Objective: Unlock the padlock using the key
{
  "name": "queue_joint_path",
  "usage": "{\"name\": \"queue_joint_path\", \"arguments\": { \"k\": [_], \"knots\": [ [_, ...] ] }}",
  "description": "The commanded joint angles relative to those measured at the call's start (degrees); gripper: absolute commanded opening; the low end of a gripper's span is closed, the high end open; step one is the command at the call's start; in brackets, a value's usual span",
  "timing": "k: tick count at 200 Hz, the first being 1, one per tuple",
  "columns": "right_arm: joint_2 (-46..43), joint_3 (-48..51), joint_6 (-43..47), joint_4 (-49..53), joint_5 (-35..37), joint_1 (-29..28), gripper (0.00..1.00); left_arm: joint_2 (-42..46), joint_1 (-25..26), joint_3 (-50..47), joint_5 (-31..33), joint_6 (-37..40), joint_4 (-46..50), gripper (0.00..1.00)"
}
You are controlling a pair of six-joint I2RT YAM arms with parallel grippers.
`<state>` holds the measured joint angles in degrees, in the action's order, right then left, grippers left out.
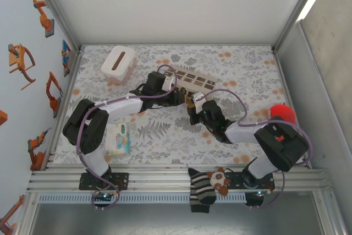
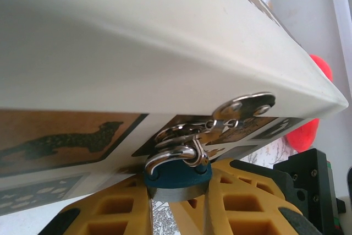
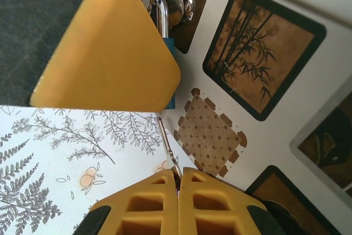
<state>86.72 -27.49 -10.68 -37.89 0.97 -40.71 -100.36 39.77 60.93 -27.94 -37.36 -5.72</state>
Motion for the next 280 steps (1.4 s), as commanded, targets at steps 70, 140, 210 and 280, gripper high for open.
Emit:
{"name": "queue_joint_path", "arguments": {
  "k": [70, 140, 210, 280],
  "knots": [
    [0.12, -1.46, -0.75, -2.25, 2.11, -0.07, 0.00, 0.86, 0.29, 2.37, -1.96, -0.08, -3.47, 0.21],
    [-1.50, -0.45, -0.93, -2.81, 2.19, 0.10, 0.00, 0.16, 0.29, 2.27, -1.98, -0.17, -3.78, 0.21],
    [-3.31, 0.22, -1.19, -2.83, 2.46, 0.19, 0.00, -0.10, 0.31, 2.15, -2.11, -0.38, -3.96, 0.21],
    [-2.13, -0.46, -1.36, -4.66, 3.15, 0.19, 0.00, 0.24, 0.25, 2.09, -2.45, -1.08, -4.17, 0.20]
  ]
}}
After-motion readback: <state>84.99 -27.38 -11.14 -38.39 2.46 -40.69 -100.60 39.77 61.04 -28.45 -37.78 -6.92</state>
